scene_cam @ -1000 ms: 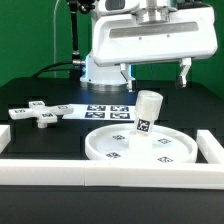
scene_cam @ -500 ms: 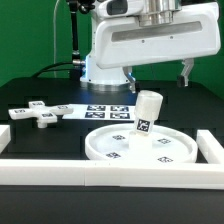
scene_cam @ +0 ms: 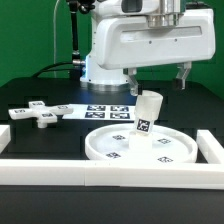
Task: Assemble round table
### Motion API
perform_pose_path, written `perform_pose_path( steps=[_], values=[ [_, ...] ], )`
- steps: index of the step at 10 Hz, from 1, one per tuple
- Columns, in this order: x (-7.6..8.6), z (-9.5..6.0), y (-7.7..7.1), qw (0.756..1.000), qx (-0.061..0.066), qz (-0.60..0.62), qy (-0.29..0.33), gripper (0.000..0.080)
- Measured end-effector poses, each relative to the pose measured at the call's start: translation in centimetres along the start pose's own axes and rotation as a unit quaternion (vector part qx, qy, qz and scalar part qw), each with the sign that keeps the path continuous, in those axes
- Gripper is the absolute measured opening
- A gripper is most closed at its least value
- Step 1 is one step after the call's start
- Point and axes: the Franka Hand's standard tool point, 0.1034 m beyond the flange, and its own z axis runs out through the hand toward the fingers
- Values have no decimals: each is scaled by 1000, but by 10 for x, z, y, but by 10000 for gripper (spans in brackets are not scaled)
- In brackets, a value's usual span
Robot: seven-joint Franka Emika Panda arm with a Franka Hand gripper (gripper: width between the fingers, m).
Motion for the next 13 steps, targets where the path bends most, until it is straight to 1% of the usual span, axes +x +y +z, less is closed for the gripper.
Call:
perform_pose_path(
  steps=[3,4,5,7,9,10,11,13],
  values=[
    [-1,2,1,997,0,-81,-1,649],
    [0,4,4,985,-13,-172,2,649],
    [-2,8,4,971,-19,-240,-6,649],
    [-1,12,6,944,-31,-329,-12,649],
    [-5,17,7,913,-31,-406,-24,649],
    [-6,19,8,905,-30,-423,-25,649],
    [-8,21,10,902,-28,-431,-27,649],
    [-11,24,13,904,-25,-425,-29,640]
  ],
)
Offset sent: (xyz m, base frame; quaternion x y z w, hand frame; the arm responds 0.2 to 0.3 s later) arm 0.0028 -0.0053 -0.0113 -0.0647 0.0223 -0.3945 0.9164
